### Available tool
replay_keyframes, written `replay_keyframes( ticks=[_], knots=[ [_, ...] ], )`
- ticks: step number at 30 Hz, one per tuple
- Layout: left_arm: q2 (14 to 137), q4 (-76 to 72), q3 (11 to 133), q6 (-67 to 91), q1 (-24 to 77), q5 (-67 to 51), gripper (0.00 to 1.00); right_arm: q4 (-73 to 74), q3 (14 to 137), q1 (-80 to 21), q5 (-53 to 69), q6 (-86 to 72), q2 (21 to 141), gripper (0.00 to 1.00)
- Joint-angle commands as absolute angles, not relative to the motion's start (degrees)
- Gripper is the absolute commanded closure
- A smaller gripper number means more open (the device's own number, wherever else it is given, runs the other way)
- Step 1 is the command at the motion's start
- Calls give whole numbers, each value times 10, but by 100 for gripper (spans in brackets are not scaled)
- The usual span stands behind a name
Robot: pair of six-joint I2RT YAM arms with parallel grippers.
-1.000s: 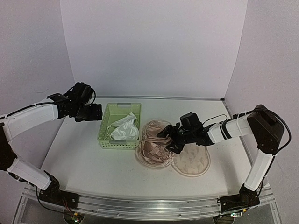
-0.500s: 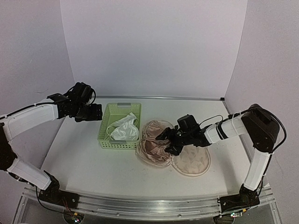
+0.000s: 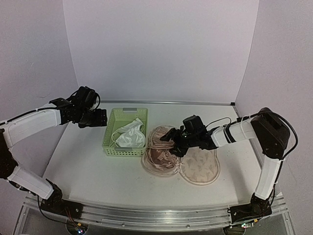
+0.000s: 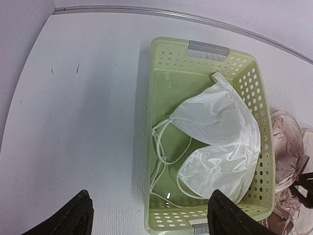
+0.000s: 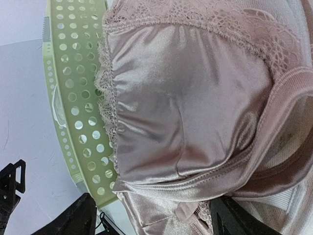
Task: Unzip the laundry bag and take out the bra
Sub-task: Adjust the bra in the laundry bag, then pick up the bra from the laundry bag.
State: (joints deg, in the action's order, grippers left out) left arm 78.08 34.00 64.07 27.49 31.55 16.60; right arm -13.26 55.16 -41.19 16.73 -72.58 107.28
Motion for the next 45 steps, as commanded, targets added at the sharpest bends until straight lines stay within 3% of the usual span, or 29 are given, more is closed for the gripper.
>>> replay_keyframes(
  ticks=[1,9,26,45],
  knots=[
    [761,329,654,275,313,173,19,-152,584,-416,151,-729,1102,19],
    [758,330,652,273,313,173,19,-158,599,-418,150,-738,1134,24],
    [755,330,651,273,313,174,19,-177,591,-419,153,-746,1130,100],
    [746,330,648,282,313,169,19,-182,551,-419,109,-729,998,100]
  ],
)
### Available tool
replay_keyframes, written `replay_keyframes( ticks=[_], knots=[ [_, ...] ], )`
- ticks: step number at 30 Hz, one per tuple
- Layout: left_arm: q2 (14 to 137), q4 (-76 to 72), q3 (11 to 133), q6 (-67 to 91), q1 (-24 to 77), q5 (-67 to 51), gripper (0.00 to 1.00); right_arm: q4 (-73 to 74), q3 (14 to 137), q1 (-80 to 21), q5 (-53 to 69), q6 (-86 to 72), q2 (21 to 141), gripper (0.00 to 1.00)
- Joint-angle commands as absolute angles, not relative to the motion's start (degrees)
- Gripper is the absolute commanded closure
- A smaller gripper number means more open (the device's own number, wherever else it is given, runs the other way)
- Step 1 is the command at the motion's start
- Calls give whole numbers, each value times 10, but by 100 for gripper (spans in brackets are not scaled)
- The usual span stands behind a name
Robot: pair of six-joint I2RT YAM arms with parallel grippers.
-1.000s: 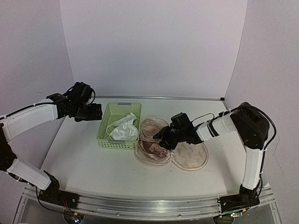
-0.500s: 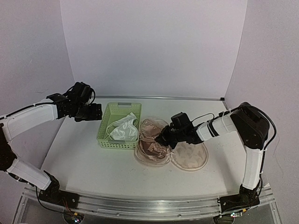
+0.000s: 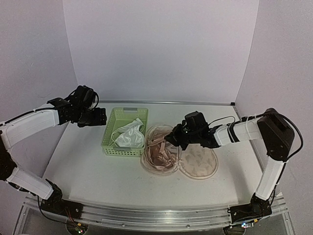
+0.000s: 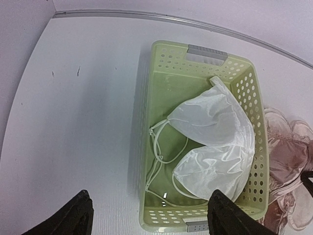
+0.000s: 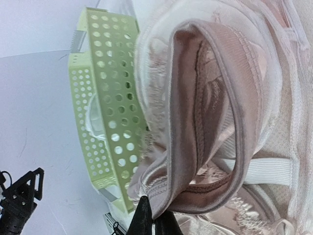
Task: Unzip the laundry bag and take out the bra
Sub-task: Pick up the bra from the laundry bag.
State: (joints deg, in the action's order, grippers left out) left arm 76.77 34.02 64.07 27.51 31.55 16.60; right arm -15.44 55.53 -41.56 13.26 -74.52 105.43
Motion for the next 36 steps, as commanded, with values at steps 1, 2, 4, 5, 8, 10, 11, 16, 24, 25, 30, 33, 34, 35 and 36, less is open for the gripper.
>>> replay_keyframes(
  ticks=[1,2,4,5,8,10,11,16,24,25,30,33,34,35,36],
  knots=[
    [746,330,648,283,313,168,19,-181,550,-418,107,-727,990,100],
    [746,330,647,283,313,168,19,-181,549,-420,103,-725,981,100],
    [744,330,646,284,313,167,19,-178,548,-419,97,-720,964,100],
    [743,330,646,285,313,167,19,-176,549,-419,94,-717,957,100],
    [741,330,644,285,313,168,19,-169,555,-419,85,-707,934,100],
    [740,330,642,284,313,169,19,-161,561,-419,80,-699,920,100],
    [740,330,642,284,313,169,19,-158,565,-419,78,-695,912,100],
    [735,330,637,280,313,177,19,-144,588,-422,65,-674,885,100],
    [723,329,627,277,313,185,19,-118,647,-431,54,-634,865,100],
    [721,330,625,277,313,186,19,-115,655,-433,52,-629,864,100],
    [713,330,622,276,313,190,19,-110,706,-437,51,-599,868,100],
    [708,330,621,277,313,190,19,-108,750,-440,61,-588,883,100],
    [707,330,621,277,313,190,19,-108,767,-442,64,-585,891,100],
    [704,330,621,277,312,189,19,-107,783,-445,67,-581,898,100],
    [701,330,621,277,313,189,19,-105,801,-447,71,-578,907,100]
  ],
)
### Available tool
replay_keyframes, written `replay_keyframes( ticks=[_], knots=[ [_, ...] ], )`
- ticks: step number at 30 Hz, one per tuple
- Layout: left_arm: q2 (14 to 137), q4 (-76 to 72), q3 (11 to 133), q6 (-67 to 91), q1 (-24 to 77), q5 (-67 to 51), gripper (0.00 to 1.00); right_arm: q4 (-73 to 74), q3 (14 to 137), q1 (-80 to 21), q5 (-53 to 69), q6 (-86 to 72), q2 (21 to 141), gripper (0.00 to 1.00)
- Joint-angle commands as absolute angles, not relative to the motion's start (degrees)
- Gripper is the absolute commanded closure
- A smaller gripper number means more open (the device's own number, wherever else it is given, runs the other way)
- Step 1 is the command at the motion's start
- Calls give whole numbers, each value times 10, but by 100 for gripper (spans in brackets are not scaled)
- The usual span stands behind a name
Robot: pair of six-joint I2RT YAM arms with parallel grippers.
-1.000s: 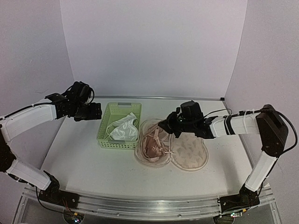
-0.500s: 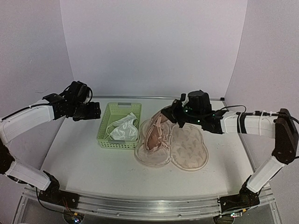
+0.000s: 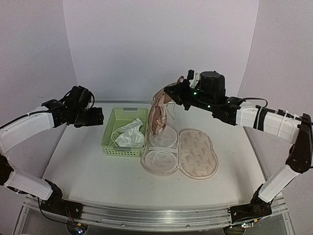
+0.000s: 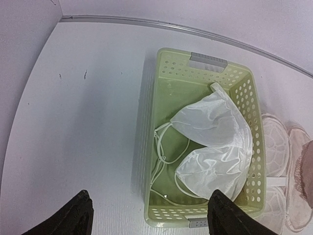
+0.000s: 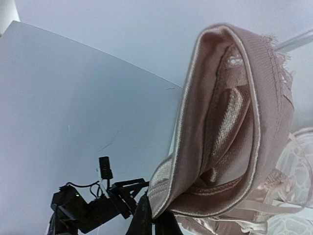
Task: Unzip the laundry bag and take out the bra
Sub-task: Pick up the bra from the laundry bag, then place the bra in the bin.
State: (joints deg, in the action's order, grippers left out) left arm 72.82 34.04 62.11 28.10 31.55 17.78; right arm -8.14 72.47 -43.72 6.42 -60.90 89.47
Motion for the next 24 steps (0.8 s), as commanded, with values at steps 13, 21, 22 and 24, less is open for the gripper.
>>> replay_keyframes(
  ticks=[13,21,22,24],
  knots=[
    [650,350,639,268,313,179,19,-97,974,-483,106,-583,1050,100],
    [613,368,660,253,313,172,18,-97,1027,-497,125,-601,1126,100],
    [610,369,661,253,313,171,18,-97,1032,-498,128,-604,1134,100],
    [601,372,665,252,313,170,18,-96,1040,-500,132,-612,1149,100]
  ],
)
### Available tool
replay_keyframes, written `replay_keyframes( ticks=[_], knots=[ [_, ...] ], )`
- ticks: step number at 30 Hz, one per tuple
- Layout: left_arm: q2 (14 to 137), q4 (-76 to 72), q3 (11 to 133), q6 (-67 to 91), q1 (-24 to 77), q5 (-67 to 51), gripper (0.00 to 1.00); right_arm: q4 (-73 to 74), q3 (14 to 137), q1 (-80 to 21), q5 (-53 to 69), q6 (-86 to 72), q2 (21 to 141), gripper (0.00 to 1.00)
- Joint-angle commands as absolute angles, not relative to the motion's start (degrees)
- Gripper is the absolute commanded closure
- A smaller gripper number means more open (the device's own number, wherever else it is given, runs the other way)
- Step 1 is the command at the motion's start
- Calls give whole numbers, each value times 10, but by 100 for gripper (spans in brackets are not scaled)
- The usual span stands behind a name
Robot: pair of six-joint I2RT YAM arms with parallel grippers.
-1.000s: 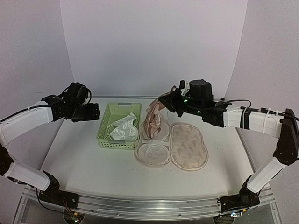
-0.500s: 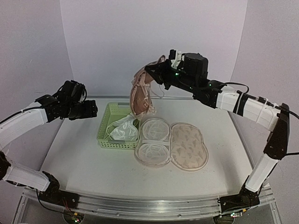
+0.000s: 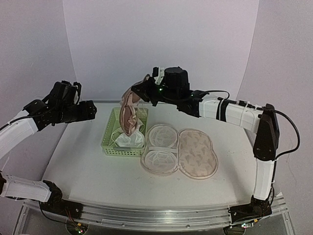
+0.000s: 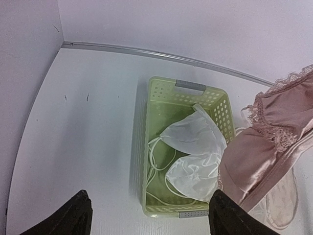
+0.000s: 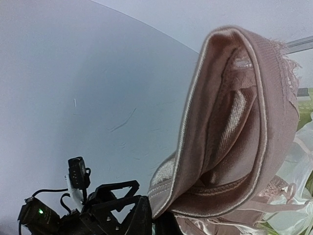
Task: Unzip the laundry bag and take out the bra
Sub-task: Place the bra in the bin.
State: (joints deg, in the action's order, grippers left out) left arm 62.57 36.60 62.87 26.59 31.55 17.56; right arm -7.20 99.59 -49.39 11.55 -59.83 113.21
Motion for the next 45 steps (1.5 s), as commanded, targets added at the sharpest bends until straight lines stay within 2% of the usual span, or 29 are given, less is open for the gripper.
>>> replay_keyframes(
  ticks=[1,13,29,37,41,45],
  knots=[
    [598,374,667,252,313,170,18,-95,1043,-501,134,-615,1157,100],
    [587,383,670,248,313,164,16,-86,1059,-507,124,-632,1241,100],
    [585,385,667,254,313,160,16,-47,1164,-507,123,-634,1390,100],
    [586,385,665,257,313,160,16,-24,1196,-502,120,-629,1428,88],
    [587,385,663,258,313,160,16,-17,1182,-497,122,-629,1421,83],
    [590,384,662,258,312,163,16,-15,1148,-496,129,-629,1393,73]
  ],
)
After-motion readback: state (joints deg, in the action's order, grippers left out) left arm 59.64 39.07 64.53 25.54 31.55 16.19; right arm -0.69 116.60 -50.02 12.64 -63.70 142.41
